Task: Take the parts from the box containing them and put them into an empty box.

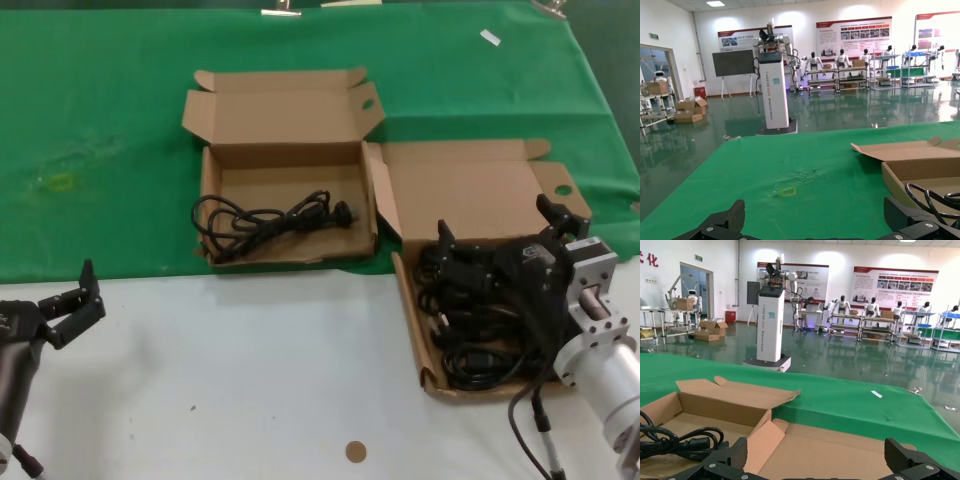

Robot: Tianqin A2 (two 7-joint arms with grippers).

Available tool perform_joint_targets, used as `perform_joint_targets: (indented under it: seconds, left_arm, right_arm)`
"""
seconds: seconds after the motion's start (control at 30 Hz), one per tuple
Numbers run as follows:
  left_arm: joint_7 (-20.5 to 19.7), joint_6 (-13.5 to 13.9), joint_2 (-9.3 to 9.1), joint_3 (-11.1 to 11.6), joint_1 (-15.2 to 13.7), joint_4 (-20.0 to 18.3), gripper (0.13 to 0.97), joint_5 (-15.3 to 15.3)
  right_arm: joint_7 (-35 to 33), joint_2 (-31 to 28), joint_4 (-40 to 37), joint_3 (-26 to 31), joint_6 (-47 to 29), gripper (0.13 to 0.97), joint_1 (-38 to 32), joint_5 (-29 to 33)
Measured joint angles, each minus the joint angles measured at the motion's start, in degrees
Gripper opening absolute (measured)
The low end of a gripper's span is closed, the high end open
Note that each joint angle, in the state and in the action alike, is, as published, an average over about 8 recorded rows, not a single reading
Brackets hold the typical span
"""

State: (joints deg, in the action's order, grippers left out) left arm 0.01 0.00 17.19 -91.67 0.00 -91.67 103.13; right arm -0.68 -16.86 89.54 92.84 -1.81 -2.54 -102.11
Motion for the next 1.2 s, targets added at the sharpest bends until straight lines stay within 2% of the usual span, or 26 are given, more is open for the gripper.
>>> perform_joint_targets:
  seconds: [1.2]
  left_arm:
    - [-0.02, 0.00, 0.00, 0.00, 0.00, 0.00, 0.966, 0.00]
  right_arm:
    - [0.00, 0.00, 0.00, 0.00, 0.00, 0.966, 0.00, 0.00]
